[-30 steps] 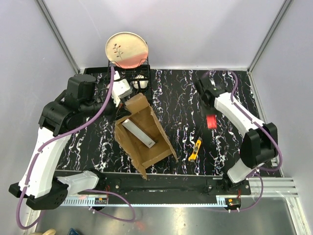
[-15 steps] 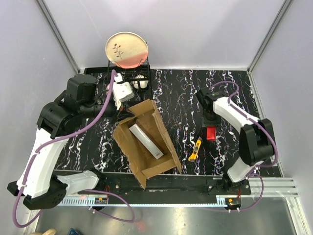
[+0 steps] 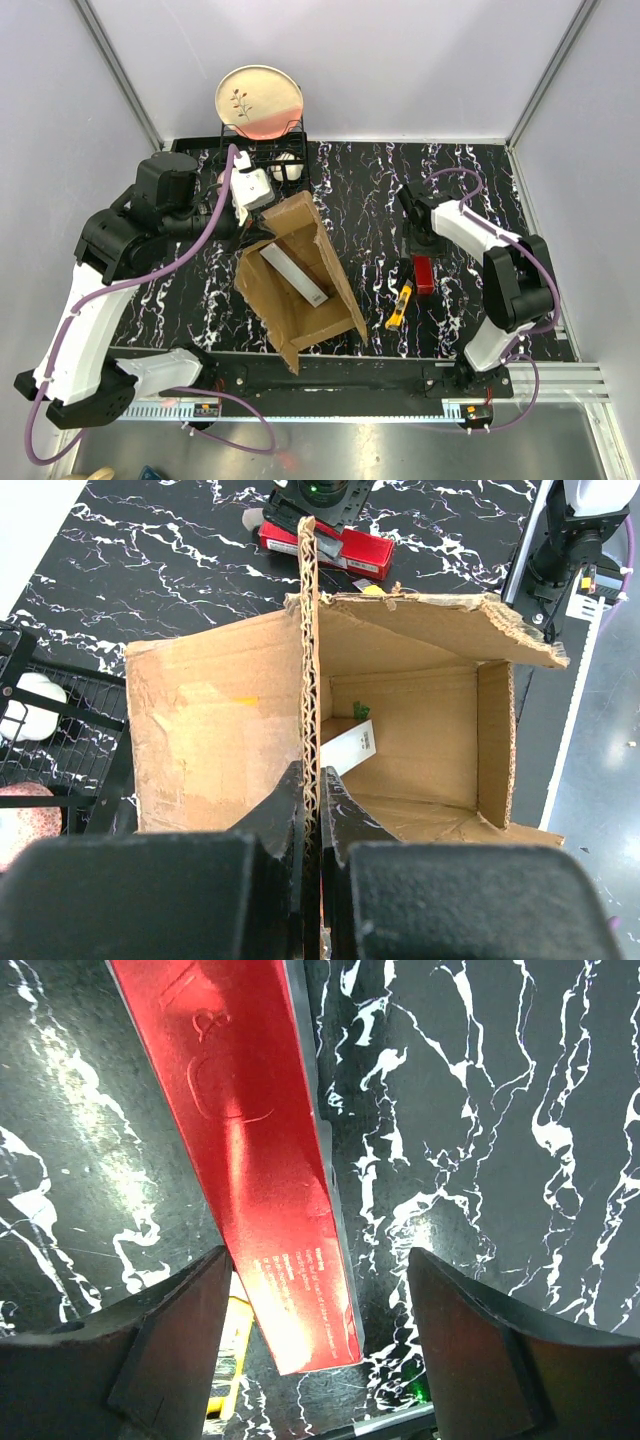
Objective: Unpack the express box
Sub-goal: Place the product at the center of the board.
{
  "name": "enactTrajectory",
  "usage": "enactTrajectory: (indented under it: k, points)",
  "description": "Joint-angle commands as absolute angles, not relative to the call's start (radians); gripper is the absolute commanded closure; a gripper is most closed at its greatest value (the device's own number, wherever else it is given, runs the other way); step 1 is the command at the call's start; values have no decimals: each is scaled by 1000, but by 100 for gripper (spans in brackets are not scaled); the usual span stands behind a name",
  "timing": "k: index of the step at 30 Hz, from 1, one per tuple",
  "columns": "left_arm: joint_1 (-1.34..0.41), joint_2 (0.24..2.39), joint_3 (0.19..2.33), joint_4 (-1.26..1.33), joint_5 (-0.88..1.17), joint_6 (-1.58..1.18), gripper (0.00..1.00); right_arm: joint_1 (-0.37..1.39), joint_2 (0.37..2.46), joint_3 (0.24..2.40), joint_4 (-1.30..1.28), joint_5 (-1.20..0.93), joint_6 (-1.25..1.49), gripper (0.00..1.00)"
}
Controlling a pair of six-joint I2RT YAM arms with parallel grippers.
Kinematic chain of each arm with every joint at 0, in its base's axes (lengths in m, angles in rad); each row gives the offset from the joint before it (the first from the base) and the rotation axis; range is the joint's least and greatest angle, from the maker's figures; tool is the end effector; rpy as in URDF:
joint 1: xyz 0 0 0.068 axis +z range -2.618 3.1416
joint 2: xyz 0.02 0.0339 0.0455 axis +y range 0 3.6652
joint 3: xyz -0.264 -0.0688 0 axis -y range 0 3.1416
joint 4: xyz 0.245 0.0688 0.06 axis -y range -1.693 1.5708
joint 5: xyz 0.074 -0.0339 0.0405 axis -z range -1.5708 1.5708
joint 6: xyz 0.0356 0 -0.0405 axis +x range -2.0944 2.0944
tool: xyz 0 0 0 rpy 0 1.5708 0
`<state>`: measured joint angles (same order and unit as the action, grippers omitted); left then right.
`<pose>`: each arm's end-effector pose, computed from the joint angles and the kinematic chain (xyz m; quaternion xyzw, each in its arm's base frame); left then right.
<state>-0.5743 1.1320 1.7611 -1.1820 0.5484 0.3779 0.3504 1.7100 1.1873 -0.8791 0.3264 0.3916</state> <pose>0.1238 -0.1022 0.4903 0.5025 0.6867 -0.2813 0.4436 0.3016 0.0981 0.1984 0.0340 0.9827 -0.1207 0.1363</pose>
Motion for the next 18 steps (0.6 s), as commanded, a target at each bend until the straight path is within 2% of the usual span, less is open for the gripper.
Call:
enactTrajectory:
  k: [1,5,7,8,10,12,13,18]
  points:
    - [-580,1104,1830,-1092,557,385,100,350,1646,1184,-831,299,388,23]
    - [-581,1095,1830,-1094,554,383,100,351,1563,1199,-830,290,394,24]
    - [-583,1092,1822,-1092,534,388,100,360,1440,1216,-825,256,379,27]
    - [-591,1088,1804,-1088,523,393,100,374,1386,1236,-795,241,370,32]
    - [-598,1085,1784,-1066,474,393,100,466,1218,1241,-729,239,344,35]
    - [-614,1100,1781,-1063,454,388,100,562,1136,1272,-663,276,292,38]
    - [-624,1107,1781,-1065,421,379,100,689,1071,1278,-644,314,275,41]
    - [-666,1123,1706,-1011,319,324,100,1018,960,1301,-543,564,227,48]
